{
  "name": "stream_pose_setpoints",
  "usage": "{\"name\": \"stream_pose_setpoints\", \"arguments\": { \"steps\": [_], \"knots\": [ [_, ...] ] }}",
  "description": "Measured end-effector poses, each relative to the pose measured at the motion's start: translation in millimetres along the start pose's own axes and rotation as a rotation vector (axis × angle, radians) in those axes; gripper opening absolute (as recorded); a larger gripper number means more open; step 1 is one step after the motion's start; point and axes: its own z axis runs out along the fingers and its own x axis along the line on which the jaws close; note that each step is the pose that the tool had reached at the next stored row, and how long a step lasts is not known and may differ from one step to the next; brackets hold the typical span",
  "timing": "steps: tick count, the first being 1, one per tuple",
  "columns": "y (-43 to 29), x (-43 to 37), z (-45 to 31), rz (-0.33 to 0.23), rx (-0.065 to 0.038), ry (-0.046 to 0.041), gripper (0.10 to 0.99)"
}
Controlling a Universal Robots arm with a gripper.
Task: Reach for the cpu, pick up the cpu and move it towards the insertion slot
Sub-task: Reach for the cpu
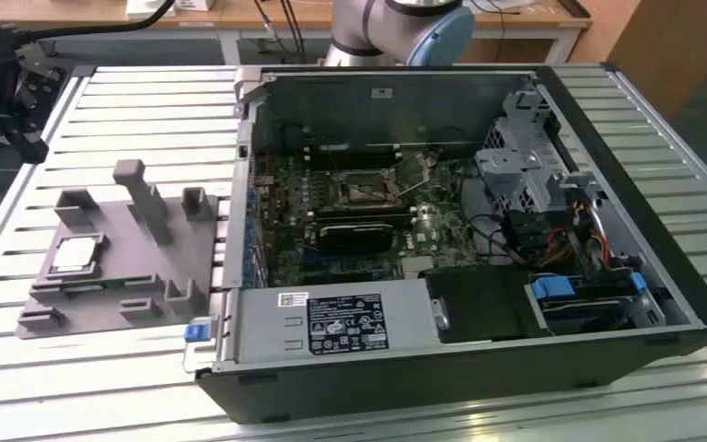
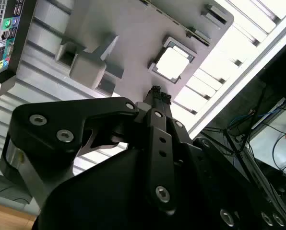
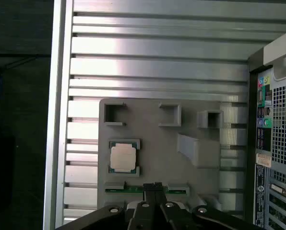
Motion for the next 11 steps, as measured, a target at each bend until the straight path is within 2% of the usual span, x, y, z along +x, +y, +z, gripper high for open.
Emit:
{"name": "stream_pose_setpoints", "arguments": {
  "steps": [8, 11],
  "knots": [
    [0.0, 0.8, 0.4, 0.0, 0.0, 0.0001, 0.106],
    [0.0, 3.7, 1.6, 0.0, 0.0, 0.0001, 0.106]
  ]
}}
